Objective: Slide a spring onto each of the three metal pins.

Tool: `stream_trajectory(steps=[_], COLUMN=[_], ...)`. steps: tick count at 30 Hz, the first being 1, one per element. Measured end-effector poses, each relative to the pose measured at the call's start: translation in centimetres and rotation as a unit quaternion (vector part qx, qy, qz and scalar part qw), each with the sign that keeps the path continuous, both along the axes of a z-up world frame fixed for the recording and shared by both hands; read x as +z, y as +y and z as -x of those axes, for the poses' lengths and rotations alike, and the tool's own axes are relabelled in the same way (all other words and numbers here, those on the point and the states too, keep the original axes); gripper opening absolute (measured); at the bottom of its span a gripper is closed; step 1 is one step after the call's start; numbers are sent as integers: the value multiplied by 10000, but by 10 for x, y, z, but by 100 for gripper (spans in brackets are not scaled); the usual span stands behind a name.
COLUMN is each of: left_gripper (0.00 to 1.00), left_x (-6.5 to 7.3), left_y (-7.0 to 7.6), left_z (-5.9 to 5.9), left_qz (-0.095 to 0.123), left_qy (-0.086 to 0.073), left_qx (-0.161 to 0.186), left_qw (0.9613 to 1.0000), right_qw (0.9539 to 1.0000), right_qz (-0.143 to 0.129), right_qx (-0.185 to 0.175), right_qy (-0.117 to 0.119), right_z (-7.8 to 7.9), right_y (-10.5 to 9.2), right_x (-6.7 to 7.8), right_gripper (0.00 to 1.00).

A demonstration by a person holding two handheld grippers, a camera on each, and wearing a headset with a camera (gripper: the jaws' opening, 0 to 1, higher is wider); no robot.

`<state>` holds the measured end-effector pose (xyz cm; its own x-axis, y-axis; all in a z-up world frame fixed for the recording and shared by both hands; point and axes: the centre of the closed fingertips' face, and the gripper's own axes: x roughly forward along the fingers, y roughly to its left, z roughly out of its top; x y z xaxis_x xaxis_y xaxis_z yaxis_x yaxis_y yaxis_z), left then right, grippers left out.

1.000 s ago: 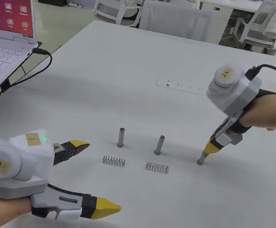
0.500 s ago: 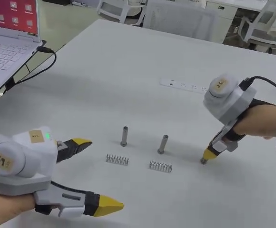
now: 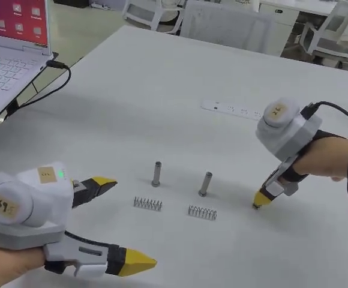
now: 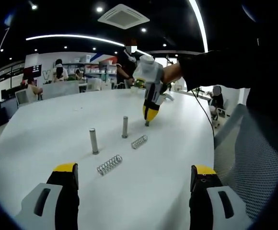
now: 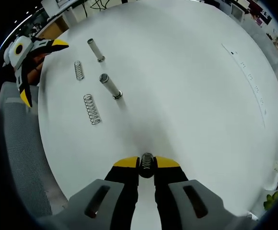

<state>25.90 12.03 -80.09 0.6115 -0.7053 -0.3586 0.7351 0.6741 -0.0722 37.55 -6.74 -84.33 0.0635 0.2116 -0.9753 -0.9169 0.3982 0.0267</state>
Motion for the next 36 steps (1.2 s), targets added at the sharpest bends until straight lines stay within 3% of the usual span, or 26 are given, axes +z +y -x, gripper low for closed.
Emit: stream_trajectory(steps=[17,30,36], left_gripper=[95,95,95], left_x=[2,4,5], left_y=[1,-1,-2], left_z=[3,3,3], left_qz=[-2,-10,-36], left_qy=[-18,-35,-57], left_qx=[-6,-57,-100], left_qw=[10000,10000,9999], right_qw=[9998,9998,9998], right_qz=[-138,-110,-153], right_qx=[83,16,-27], right_qy=[-135,-173,-140], right_z=[7,14,23], right_y=[0,-16,-19], right_x=[7,8,6], right_gripper=[26,28,28])
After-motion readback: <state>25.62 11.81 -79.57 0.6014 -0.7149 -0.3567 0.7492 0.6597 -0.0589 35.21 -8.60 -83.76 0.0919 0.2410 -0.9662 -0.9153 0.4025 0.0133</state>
